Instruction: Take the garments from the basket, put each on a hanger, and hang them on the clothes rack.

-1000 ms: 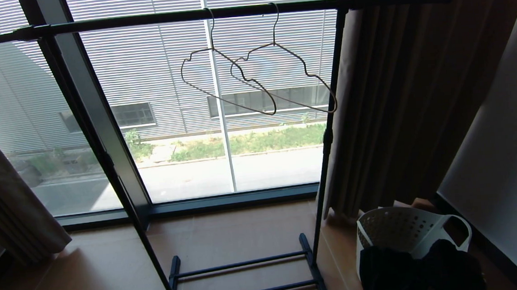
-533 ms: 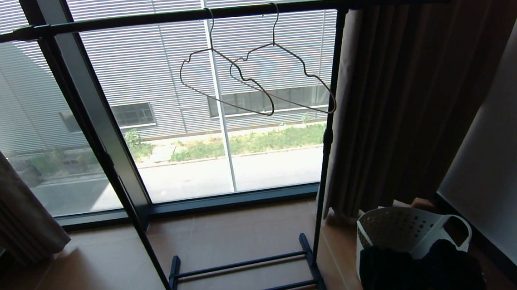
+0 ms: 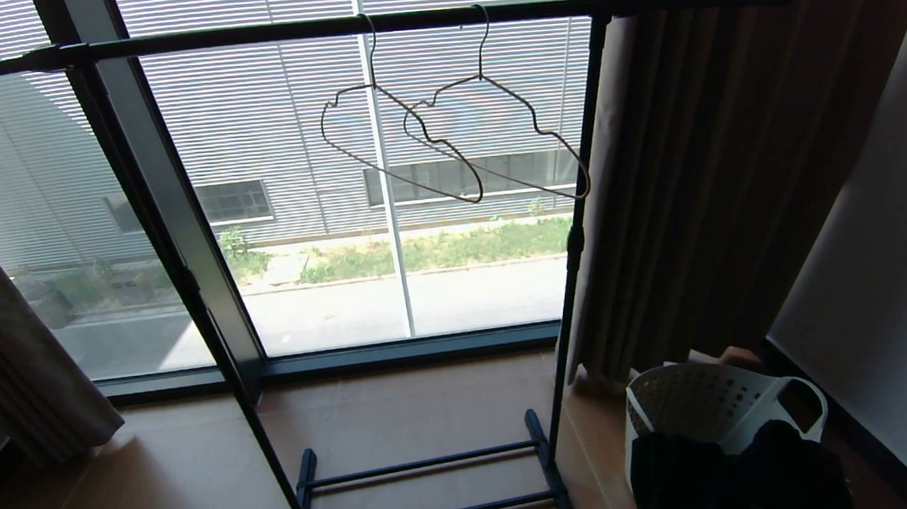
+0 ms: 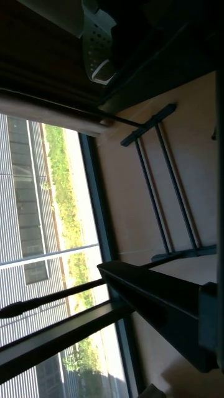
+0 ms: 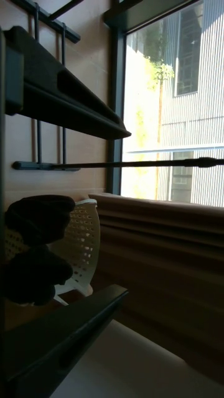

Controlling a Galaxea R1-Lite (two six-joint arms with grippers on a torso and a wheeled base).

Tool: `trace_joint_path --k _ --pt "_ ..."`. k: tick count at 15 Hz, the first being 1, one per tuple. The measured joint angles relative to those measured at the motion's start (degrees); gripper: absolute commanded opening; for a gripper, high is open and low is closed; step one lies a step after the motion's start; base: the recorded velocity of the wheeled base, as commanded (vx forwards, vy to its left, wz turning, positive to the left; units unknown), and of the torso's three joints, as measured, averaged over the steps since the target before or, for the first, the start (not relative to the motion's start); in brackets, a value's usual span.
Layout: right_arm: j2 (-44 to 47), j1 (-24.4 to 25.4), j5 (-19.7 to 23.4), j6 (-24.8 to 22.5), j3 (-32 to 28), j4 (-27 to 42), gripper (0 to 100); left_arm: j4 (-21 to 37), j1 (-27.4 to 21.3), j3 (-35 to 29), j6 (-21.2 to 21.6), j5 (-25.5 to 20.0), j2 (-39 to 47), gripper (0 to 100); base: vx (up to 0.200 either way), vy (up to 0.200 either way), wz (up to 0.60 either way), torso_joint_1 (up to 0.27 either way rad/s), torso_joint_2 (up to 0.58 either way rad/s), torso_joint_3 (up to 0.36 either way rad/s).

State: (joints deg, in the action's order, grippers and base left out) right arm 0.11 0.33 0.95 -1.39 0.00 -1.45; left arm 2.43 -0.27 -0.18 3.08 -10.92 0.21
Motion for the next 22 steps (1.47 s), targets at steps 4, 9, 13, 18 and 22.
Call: trace_joint_path --k 4,9,13,18,22 --pt "-0.01 0.00 0.02 -0.06 0.00 -0.02 100 -0.02 0.00 0.05 0.37 0.11 0.01 100 0.000 0.000 0.00 0.000 0.00 0.000" --pt "-0.01 0.00 0.06 -0.16 0.00 0.04 100 -0.05 0.00 0.09 0.41 -0.38 0.04 100 0.000 0.000 0.00 0.000 0.00 0.000" --pt "-0.01 0.00 0.09 -0.17 0.00 0.06 100 0.00 0.00 0.07 0.22 -0.35 0.04 100 0.000 0.000 0.00 0.000 0.00 0.000" --pt "-0.01 0.00 0.06 -0.16 0.00 0.04 100 0.04 0.02 0.05 0.17 -0.40 0.04 100 0.000 0.000 0.00 -0.025 0.09 0.067" --pt "-0.01 -0.02 0.06 -0.16 0.00 0.09 100 0.06 0.00 0.00 0.17 -0.40 0.04 100 0.000 0.000 0.00 -0.102 0.42 0.319"
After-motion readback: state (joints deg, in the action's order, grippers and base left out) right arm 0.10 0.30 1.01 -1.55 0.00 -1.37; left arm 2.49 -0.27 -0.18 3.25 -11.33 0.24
